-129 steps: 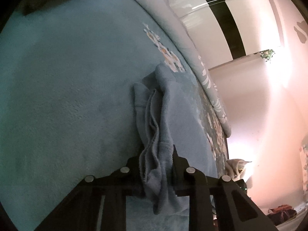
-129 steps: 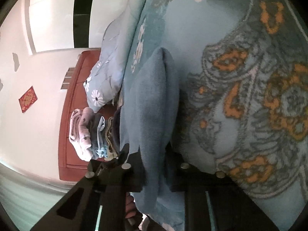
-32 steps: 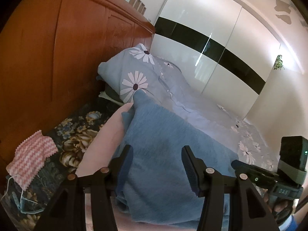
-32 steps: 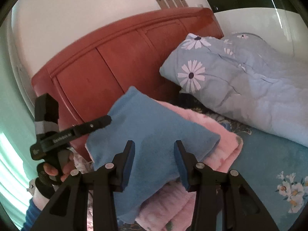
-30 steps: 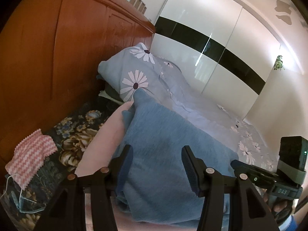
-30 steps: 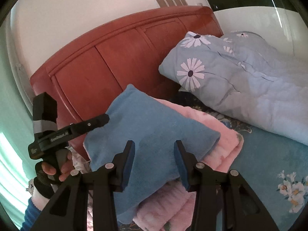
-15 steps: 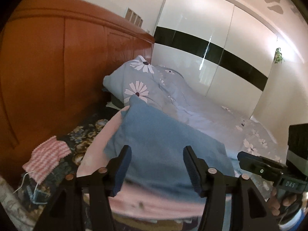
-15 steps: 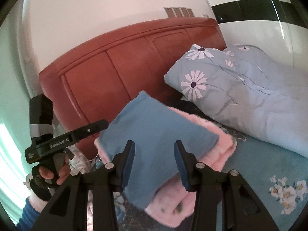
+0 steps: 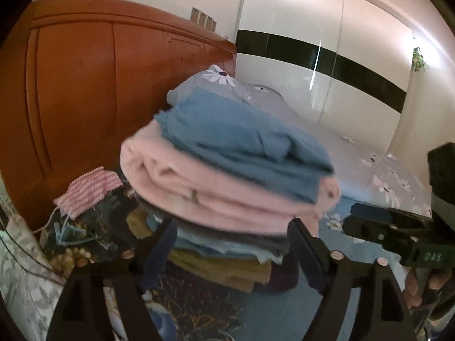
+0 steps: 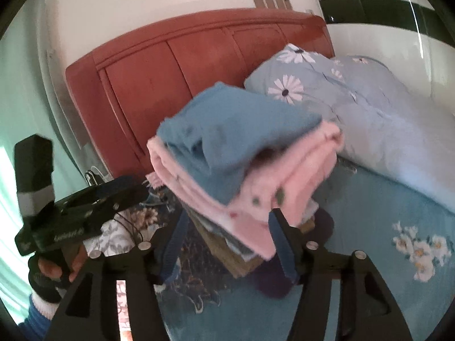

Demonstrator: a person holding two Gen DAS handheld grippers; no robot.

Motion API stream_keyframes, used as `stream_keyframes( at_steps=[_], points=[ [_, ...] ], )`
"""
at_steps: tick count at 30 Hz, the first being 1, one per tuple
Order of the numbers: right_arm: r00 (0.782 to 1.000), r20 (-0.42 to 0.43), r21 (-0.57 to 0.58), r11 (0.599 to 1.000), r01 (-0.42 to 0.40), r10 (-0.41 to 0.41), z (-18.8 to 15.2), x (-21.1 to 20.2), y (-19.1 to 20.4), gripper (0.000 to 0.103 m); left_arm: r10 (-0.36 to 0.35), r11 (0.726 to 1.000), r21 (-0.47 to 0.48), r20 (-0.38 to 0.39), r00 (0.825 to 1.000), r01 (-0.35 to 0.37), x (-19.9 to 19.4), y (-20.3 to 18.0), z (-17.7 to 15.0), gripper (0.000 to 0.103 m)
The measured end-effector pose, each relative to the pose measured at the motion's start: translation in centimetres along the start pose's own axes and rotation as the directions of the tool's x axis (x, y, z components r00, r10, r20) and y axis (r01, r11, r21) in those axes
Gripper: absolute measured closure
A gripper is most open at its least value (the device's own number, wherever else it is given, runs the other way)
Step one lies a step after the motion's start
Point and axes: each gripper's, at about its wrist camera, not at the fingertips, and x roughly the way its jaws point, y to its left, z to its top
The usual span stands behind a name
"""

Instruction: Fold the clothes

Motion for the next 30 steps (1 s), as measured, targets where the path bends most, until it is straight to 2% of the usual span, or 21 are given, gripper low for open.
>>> stream_keyframes(
  at_steps=[2, 4, 6, 7, 11, 14, 15, 23, 26, 30],
  points=[
    [1.000, -0.001, 0.023, 1.000, -0.010, 0.010, -0.9, 0.1, -0.5, 0.031, 0.014, 1.000, -0.007, -0.015, 1.000, -0.014, 0.0, -0.4, -0.9, 0.017],
    [1.000, 0.002, 0.044, 0.999, -0.021, 0.021, -1.7, 0.0, -0.9, 0.030, 0.031, 0.999, -0.011, -0.014, 0.999, -0.031, -0.2, -0.9, -2.0, 0.008],
    [1.000, -0.011, 0.045, 0.999, -0.009, 0.009, -2.5, 0.1, -1.1, 0.025, 0.048, 0.999, -0.012, -0.004, 0.999, -0.049, -0.4, -1.3, -2.9, 0.000],
    [1.000, -0.023, 0.040, 0.999, 0.001, 0.000, -2.9, 0.1, -1.0, 0.019, 0.059, 0.998, -0.005, -0.003, 0.998, -0.059, -0.6, -1.4, -3.5, 0.000],
    [0.996, -0.015, -0.042, 0.995, 0.085, -0.086, -4.2, -0.3, 0.1, 0.016, 0.100, 0.995, 0.009, 0.009, 0.995, -0.100, -1.3, -1.9, -5.0, 0.000],
    [0.993, 0.001, -0.106, 0.987, 0.122, -0.122, -5.2, -0.8, 1.5, 0.002, 0.117, 0.993, -0.009, 0.033, 0.993, -0.117, -2.3, -2.1, -5.6, 0.000],
    [0.992, 0.009, -0.118, 0.985, 0.128, -0.128, -5.5, -1.0, 1.9, 0.001, 0.121, 0.993, -0.009, 0.038, 0.992, -0.121, -2.5, -2.3, -5.8, 0.000],
    [0.987, 0.039, -0.158, 0.975, 0.159, -0.155, -7.2, -2.7, 4.3, 0.000, 0.238, 0.971, -0.011, 0.114, 0.965, -0.238, -5.0, -3.9, -7.0, 0.000],
    [0.984, 0.040, -0.130, 0.976, 0.175, -0.171, -7.6, -3.4, 4.5, 0.000, 0.221, 0.975, -0.036, 0.098, 0.970, -0.218, -5.8, -3.8, -7.4, 0.000],
    [0.982, 0.040, -0.112, 0.976, 0.188, -0.185, -8.1, -4.4, 5.2, 0.000, 0.232, 0.972, -0.060, 0.117, 0.966, -0.226, -7.2, -3.9, -7.8, 0.000]
  ],
)
